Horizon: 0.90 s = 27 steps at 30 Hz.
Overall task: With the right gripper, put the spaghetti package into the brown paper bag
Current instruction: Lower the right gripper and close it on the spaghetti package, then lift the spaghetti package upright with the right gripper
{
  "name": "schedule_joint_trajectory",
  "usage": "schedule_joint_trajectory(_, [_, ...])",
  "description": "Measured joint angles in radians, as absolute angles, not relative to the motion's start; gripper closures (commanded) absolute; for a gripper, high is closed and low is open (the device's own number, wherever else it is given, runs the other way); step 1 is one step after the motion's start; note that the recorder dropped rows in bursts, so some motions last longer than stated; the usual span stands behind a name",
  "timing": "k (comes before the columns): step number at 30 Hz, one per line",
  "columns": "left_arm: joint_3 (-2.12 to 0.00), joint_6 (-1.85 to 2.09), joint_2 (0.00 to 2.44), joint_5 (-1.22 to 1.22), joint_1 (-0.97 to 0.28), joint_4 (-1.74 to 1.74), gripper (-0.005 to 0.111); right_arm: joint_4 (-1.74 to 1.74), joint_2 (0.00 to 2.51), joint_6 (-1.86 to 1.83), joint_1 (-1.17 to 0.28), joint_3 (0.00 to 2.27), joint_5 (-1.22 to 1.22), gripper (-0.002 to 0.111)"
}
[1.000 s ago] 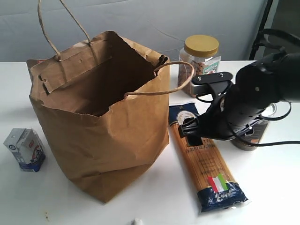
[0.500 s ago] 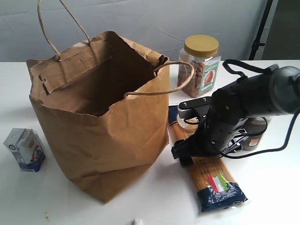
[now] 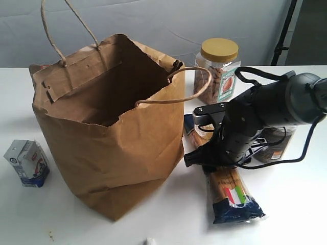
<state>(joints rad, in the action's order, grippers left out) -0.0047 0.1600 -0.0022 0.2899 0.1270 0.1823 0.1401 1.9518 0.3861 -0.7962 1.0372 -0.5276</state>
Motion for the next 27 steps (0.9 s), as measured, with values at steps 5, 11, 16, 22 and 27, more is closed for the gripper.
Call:
schedule_joint_trajectory(5, [-0.005,0.160,-0.002,0.290,0.127,0.182,0.107,0.137,1.857,0.476,-0.796,0.917,-0.442,0.108])
schedule_joint_trajectory(11, [-0.005,0.160,-0.002,0.290,0.127,0.182,0.107,0.124,1.626,0.527,-0.796,0.730,-0.362,0.108])
schedule_joint_trajectory(16, [-0.005,0.160,-0.002,0.290,0.127,0.182,0.107,0.143,1.387,0.552,-0.803,0.644,-0.322,0.108])
schedule_joint_trajectory(22, [-0.005,0.160,-0.002,0.290,0.127,0.182,0.107,0.229,1.073,0.609,-0.817,0.620,-0.319,0.108])
schedule_joint_trajectory(27, [-0.005,0.160,-0.002,0.290,0.127,0.182,0.107,0.344,0.900,0.642,-0.817,0.654,-0.305,0.108])
